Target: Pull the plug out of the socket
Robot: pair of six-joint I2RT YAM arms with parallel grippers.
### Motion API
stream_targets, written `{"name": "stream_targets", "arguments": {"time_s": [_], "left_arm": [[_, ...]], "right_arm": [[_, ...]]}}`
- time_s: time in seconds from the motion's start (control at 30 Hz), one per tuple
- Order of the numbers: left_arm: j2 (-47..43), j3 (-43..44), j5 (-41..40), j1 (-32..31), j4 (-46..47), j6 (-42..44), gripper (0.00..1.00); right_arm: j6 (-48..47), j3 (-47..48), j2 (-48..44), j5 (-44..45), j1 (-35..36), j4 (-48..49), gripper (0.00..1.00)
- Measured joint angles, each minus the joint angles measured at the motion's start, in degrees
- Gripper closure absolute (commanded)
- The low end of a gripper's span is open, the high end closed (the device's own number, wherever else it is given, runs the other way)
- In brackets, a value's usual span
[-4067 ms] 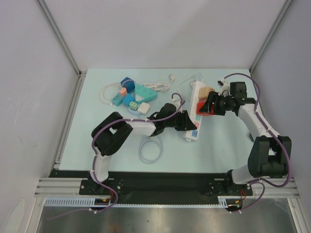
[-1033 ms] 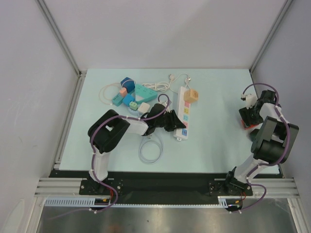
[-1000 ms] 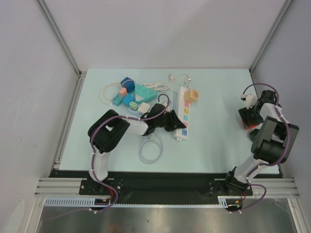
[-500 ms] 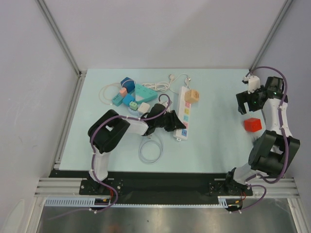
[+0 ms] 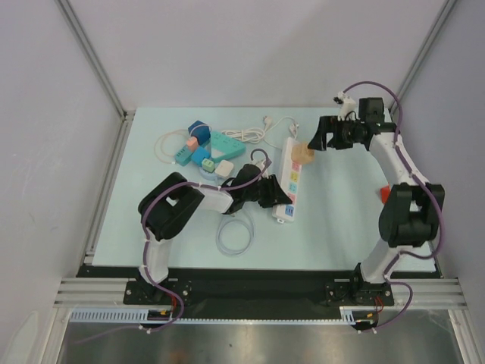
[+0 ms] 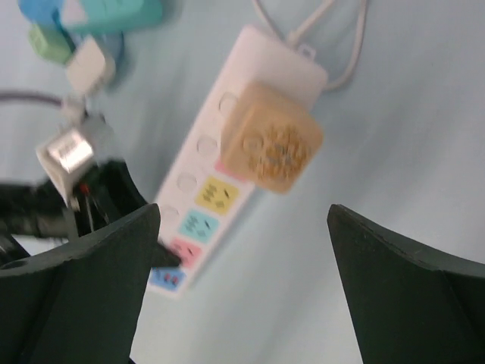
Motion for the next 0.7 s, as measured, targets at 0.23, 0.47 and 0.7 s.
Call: {"name": "stream_targets", "arguments": {"time_s": [0.23, 0.47, 0.7], "left_arm": [[-0.2, -1.0, 0.0, -0.3, 1.3, 0.0, 1.00], [-0.5, -1.5, -0.2, -0.2, 1.7, -0.1, 1.00], [-0.5, -1.5, -0.4, -0.2, 2.1, 0.0, 1.00]], "right_arm": [[19.8, 6.9, 12.4, 1.3, 2.0, 3.6, 0.00], [25.2, 7.0, 14.7, 5.8, 6.3, 4.0, 0.02], [28.0, 6.2, 14.9, 8.8, 7.3, 4.9, 0.05]]}}
